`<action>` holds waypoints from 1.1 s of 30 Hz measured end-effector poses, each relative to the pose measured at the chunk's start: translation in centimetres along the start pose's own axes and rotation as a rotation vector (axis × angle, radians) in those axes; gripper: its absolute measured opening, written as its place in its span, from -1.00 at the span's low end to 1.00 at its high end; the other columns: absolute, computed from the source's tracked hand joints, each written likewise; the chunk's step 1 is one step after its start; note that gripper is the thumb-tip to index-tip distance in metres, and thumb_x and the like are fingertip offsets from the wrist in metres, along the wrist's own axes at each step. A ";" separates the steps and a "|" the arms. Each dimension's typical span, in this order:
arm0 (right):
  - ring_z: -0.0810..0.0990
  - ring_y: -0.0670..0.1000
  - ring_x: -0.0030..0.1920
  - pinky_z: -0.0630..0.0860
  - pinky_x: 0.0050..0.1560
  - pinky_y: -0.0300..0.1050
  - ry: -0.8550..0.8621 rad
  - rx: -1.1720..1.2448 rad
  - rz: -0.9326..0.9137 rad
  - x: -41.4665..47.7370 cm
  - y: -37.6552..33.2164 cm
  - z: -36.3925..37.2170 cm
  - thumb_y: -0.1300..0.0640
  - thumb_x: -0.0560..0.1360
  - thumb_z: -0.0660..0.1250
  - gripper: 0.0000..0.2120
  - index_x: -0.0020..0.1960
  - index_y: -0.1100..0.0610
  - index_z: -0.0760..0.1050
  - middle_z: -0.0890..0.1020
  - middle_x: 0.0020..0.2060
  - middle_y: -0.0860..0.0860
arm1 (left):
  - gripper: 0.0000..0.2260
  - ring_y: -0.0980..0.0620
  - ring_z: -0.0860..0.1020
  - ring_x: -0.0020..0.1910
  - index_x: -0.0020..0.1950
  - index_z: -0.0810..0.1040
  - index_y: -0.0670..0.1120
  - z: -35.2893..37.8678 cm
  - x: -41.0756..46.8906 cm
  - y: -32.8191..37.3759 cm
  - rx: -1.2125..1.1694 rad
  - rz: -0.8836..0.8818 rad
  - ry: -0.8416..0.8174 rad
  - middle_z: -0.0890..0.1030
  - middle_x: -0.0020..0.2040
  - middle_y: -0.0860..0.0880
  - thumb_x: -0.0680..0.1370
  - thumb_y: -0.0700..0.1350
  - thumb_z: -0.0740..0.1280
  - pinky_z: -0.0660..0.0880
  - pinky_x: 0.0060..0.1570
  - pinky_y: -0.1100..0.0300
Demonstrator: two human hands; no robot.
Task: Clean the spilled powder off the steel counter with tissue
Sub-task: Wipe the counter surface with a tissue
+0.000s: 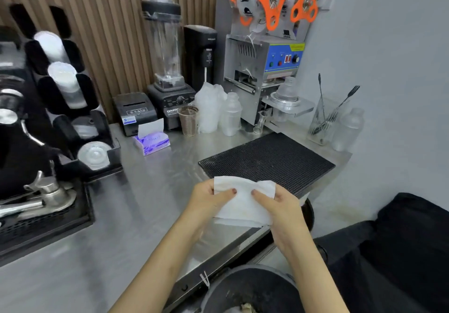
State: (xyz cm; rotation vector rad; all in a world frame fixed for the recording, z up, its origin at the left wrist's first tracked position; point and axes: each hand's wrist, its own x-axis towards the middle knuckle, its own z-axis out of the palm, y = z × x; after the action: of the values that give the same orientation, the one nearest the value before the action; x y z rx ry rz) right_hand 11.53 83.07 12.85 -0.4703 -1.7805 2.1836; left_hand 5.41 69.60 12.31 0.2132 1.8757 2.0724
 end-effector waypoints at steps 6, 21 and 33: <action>0.57 0.07 -0.22 0.46 -0.22 -0.07 -0.234 -0.051 0.010 0.8 -0.1 6.3 0.39 0.42 0.32 -0.80 -0.26 0.14 0.62 0.63 -0.32 0.06 | -0.87 -0.04 0.60 -0.19 -0.08 0.64 -0.15 -6.1 -2.6 1.6 -0.076 0.035 0.177 0.67 -0.15 -0.12 0.45 -0.32 0.36 0.52 -0.11 0.08; 0.55 -0.24 -0.43 0.44 -0.43 -0.40 -1.152 -0.243 0.022 -13.1 5.1 32.2 0.54 0.35 0.24 -0.61 -0.38 0.10 0.61 0.66 -0.43 -0.13 | -0.62 0.19 0.53 -0.46 -0.43 0.62 -0.10 -28.3 -26.4 2.2 -0.042 0.121 0.843 0.61 -0.44 0.05 0.41 -0.50 0.26 0.40 -0.47 0.40; 0.47 -0.14 -0.39 0.35 -0.32 -0.37 -1.413 -0.537 0.172 -26.6 15.6 54.7 0.20 0.28 0.28 -0.82 -0.38 0.05 0.64 0.58 -0.40 -0.06 | -0.89 0.09 0.45 -0.22 -0.28 0.66 -0.10 -50.1 -41.3 -0.7 0.100 -0.091 1.008 0.59 -0.17 -0.02 0.38 -0.20 0.34 0.35 -0.26 0.34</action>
State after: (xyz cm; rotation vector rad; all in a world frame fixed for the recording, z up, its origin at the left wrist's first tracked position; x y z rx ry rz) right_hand 12.36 20.33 9.60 1.2168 -3.0403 2.1992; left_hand 27.36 8.51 10.33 -1.0624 2.4093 2.1958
